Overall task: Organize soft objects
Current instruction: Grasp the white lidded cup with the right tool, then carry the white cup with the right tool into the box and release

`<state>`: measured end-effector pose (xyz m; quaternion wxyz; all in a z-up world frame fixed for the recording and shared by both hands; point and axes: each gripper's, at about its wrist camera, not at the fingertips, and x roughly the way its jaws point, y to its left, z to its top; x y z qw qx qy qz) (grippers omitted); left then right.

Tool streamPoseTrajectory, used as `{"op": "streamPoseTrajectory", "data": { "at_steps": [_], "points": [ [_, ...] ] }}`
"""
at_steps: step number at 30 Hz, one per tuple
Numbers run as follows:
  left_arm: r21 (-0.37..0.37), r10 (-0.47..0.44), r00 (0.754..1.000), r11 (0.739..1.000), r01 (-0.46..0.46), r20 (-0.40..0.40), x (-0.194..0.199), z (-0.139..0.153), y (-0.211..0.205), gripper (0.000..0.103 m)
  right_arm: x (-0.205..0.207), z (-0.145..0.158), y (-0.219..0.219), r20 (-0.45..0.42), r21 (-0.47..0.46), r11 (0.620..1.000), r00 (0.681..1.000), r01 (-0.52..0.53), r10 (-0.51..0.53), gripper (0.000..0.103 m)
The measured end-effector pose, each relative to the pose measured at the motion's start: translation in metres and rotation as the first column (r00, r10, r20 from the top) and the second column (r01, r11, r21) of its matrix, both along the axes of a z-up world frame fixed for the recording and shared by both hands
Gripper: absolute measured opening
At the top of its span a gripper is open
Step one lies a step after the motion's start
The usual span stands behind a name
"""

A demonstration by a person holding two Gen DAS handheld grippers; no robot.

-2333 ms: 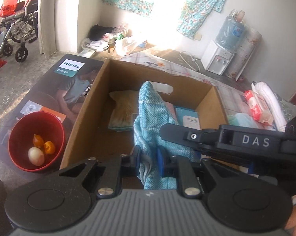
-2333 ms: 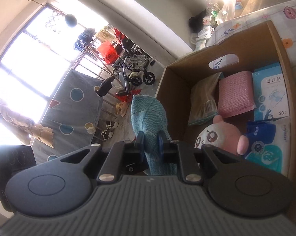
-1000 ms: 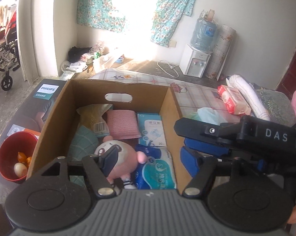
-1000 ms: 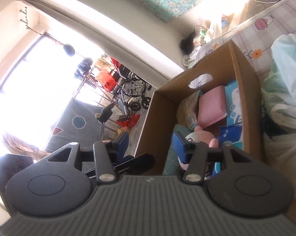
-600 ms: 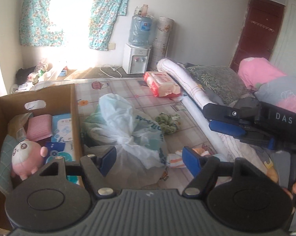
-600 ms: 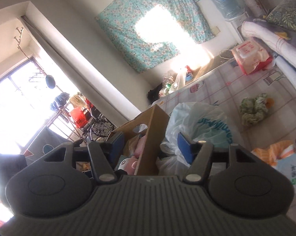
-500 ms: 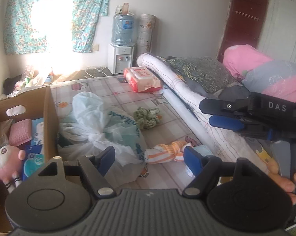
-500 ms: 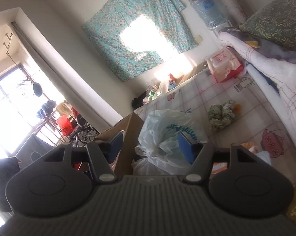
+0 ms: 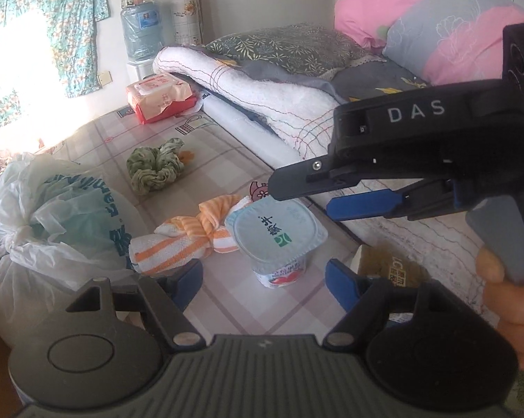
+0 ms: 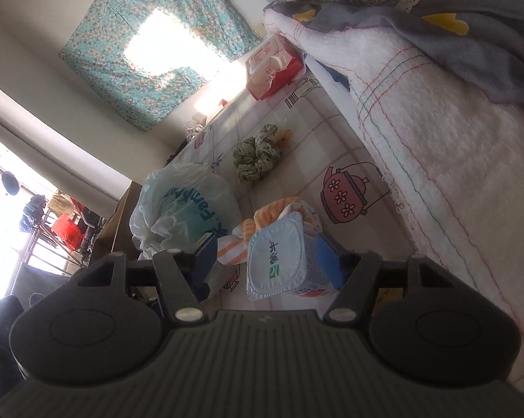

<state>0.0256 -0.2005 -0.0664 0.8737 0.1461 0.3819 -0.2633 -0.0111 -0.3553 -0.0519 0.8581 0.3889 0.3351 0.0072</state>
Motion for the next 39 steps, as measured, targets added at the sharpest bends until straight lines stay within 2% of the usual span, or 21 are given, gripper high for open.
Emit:
{"op": "streamPoseTrajectory", "data": {
  "at_steps": [6,11,18,22,26,32,39],
  "points": [
    [0.007,0.003,0.999,1.0,-0.002,-0.047,0.017,-0.018,-0.007,0.078,0.023,-0.018,-0.003,-0.046,0.052,0.998,0.999,-0.021,0.023,0.061],
    [0.002,-0.02,0.998,1.0,0.02,-0.067,0.026,-0.029,-0.013,0.076,0.032,-0.027,-0.007,-0.062,0.084,0.996,0.998,-0.026,0.031,0.052],
    [-0.005,-0.043,0.998,0.999,0.042,-0.049,0.031,-0.037,-0.024,0.057,0.036,-0.033,-0.007,-0.074,0.107,0.994,0.997,-0.027,0.035,0.033],
    [-0.04,-0.012,0.999,0.999,0.009,-0.052,0.033,-0.037,-0.021,0.055,0.036,-0.038,-0.01,-0.079,0.115,0.993,0.996,-0.028,0.037,0.025],
    [-0.054,-0.003,0.998,0.999,0.0,-0.06,0.033,-0.035,-0.019,0.051,0.033,-0.04,-0.012,-0.077,0.131,0.991,0.997,-0.021,0.031,0.024],
    [-0.071,0.006,0.999,0.997,-0.009,-0.046,0.022,-0.023,-0.012,0.051,0.026,-0.03,-0.005,-0.069,0.112,0.993,0.997,-0.026,0.034,0.024],
    [-0.09,0.063,0.998,0.994,-0.06,0.028,-0.001,0.02,0.016,0.051,0.018,0.01,0.019,0.005,0.079,0.994,0.997,-0.074,0.074,0.024]
  ]
}}
